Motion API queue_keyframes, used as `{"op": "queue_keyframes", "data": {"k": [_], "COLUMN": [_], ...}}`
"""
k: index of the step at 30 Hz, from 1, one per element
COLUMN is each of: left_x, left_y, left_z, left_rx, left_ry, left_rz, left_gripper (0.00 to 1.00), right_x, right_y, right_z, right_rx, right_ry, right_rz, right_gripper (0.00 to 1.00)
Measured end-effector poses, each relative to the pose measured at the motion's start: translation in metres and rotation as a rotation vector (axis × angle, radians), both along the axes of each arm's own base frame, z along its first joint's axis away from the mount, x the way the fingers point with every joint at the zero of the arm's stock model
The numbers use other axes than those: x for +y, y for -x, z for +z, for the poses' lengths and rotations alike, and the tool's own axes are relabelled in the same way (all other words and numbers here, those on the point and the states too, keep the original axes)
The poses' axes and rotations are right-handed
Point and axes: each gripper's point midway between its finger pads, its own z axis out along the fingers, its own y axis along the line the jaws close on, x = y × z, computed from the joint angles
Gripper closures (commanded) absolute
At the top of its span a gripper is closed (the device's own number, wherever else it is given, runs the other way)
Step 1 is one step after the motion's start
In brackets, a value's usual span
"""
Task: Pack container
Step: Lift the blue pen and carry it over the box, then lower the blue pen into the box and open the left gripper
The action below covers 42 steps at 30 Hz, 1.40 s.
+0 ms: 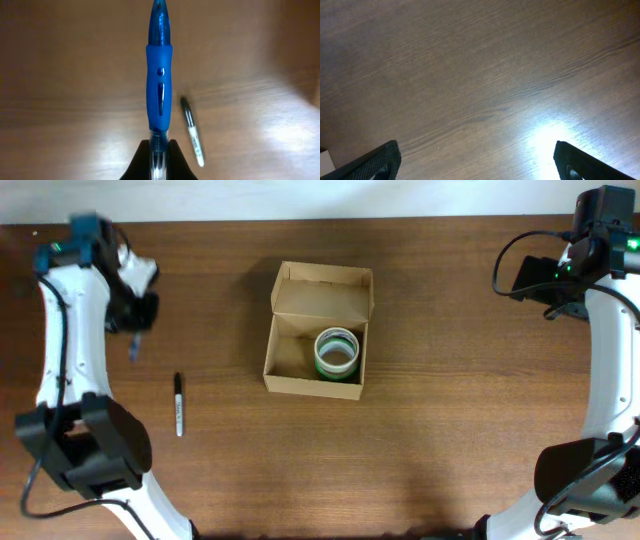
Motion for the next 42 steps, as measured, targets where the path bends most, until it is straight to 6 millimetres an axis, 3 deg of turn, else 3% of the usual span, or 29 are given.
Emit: {"op": "queue_keyframes", "data": {"k": [3,6,8,11,14,18,21,25,30,35,42], "left_x": [-0.020,-0.060,-0.101,-0.145,-0.212,-0.273,-0.297,-0.301,-0.296,-0.298,-0.300], "left_y": [-0.016,-0.022,-0.017,-0.003,0.016,0.044,0.055,0.064,0.057,0.047,0.043], "left_z": [0.067,0.120,0.143,0.149,0.141,0.118,0.096,0.054,0.008,-0.015,-0.029], "left_rx": [-0.132,-0.248,-0.300,-0.293,-0.259,-0.182,-0.132,-0.022,0.038,0.018,0.023], "left_ry": [-0.031,-0.049,-0.027,0.004,0.019,-0.052,-0.070,-0.080,-0.132,-0.163,-0.169], "left_rz": [-0.081,-0.236,-0.388,-0.558,-0.835,-1.144,-1.264,-1.342,-1.378,-1.408,-1.426], "left_gripper": [0.98,0.99,0.99,0.98,0.99,0.98,0.98,0.98,0.99,0.98,0.98], "right_x": [0.000,0.000,0.000,0.000,0.000,0.000,0.000,0.000,0.000,0.000,0.000], "right_y": [0.000,0.000,0.000,0.000,0.000,0.000,0.000,0.000,0.000,0.000,0.000], "right_z": [0.000,0.000,0.000,0.000,0.000,0.000,0.000,0.000,0.000,0.000,0.000], "right_rx": [0.001,0.000,0.001,0.000,0.000,0.000,0.001,0.000,0.000,0.000,0.000], "right_ry": [0.001,0.001,0.001,0.000,0.001,0.001,0.001,0.001,0.001,0.001,0.001], "right_rz": [0.000,0.000,0.000,0.000,0.000,0.000,0.000,0.000,-0.001,0.000,0.000], "right_gripper": [0.01,0.01,0.01,0.01,0.01,0.01,0.01,0.01,0.01,0.01,0.00]}}
